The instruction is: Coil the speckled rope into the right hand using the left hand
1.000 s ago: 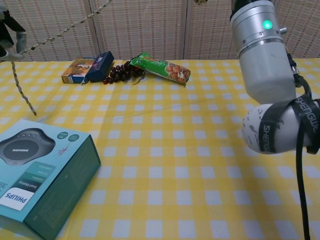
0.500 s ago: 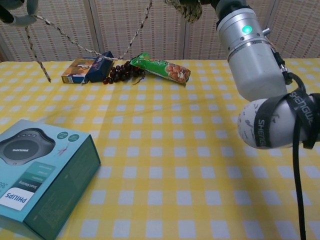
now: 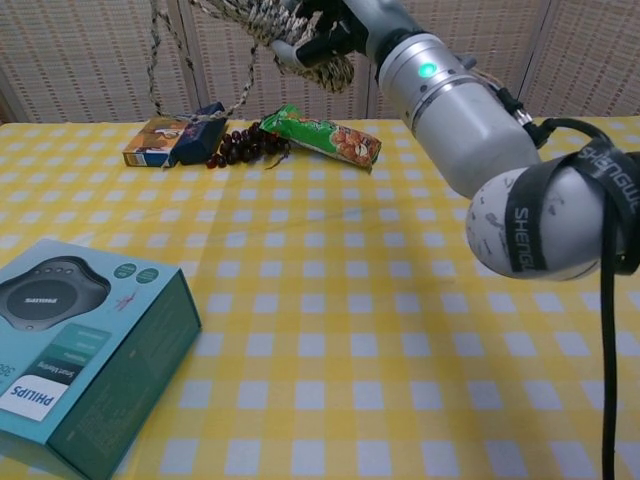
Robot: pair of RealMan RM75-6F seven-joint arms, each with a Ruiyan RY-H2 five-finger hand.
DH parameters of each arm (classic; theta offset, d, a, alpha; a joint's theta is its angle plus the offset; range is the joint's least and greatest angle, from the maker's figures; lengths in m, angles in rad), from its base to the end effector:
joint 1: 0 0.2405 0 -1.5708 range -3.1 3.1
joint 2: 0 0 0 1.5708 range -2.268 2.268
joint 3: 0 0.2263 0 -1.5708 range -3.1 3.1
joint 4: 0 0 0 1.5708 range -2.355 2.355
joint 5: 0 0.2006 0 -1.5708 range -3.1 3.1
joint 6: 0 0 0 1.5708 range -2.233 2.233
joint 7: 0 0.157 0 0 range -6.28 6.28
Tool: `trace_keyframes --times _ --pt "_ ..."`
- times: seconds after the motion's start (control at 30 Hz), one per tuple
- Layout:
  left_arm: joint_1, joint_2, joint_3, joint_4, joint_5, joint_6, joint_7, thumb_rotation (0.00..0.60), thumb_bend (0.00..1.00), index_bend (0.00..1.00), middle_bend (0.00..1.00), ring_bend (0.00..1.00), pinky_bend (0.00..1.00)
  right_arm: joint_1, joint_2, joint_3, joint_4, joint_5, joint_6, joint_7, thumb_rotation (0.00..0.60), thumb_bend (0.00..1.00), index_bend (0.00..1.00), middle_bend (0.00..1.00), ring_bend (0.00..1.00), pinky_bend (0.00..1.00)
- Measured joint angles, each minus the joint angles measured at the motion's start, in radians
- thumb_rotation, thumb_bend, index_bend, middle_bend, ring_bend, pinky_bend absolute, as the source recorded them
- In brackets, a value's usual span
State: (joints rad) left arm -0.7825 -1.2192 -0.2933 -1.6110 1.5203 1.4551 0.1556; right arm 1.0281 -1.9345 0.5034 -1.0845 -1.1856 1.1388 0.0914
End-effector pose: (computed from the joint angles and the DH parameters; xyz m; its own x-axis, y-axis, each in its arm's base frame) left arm -0.0405 0.3397 0.1637 0.1932 -0.4299 0.8820 0.6815 -0.5879 -0.4358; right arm 0.0160 -0.3941 -0.0138 -0.1897 -0.0596 0.9800 -0.8789 -0.4345 -0.1966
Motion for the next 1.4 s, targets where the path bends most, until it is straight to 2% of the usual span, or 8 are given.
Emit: trace_keyframes --times 0.33,0.67,0.83,1.03,1.4 --pt "-0.051 -0.051 -0.068 -0.029 -0.061 -0.053 -0.022 0.6 0.4 0.73 0.87 0.78 0.94 0.033 -0.027 -0.015 -0.014 0.035 -0.067 -0.047 0.6 0.52 0.86 0.69 0.57 0.6" --pt "-0.101 -0.09 -0.11 -0.062 -0.166 -0.132 0.072 0.6 0.4 0.72 0.87 0.77 0.94 0.041 -0.04 -0.033 -0.027 0.014 -0.1 0.005 0.6 0.51 0.86 0.69 0.57 0.6" --pt "-0.118 -0.106 -0.135 -0.06 -0.237 -0.166 0.083 0.6 0.4 0.72 0.86 0.77 0.94 0.035 -0.021 -0.039 -0.045 0.012 -0.141 0.061 0.6 0.51 0.86 0.69 0.57 0.6" --pt "-0.129 -0.122 -0.156 -0.05 -0.314 -0.204 0.06 0.6 0.4 0.71 0.86 0.77 0.94 0.031 -0.005 -0.064 -0.044 -0.051 -0.15 0.151 0.6 0.51 0.86 0.69 0.57 0.6" --pt "-0.144 -0.142 -0.204 -0.064 -0.519 -0.266 0.043 0.6 0.4 0.7 0.86 0.77 0.94 0.027 -0.015 -0.105 0.008 -0.176 -0.086 0.34 0.6 0.5 0.87 0.69 0.57 0.6"
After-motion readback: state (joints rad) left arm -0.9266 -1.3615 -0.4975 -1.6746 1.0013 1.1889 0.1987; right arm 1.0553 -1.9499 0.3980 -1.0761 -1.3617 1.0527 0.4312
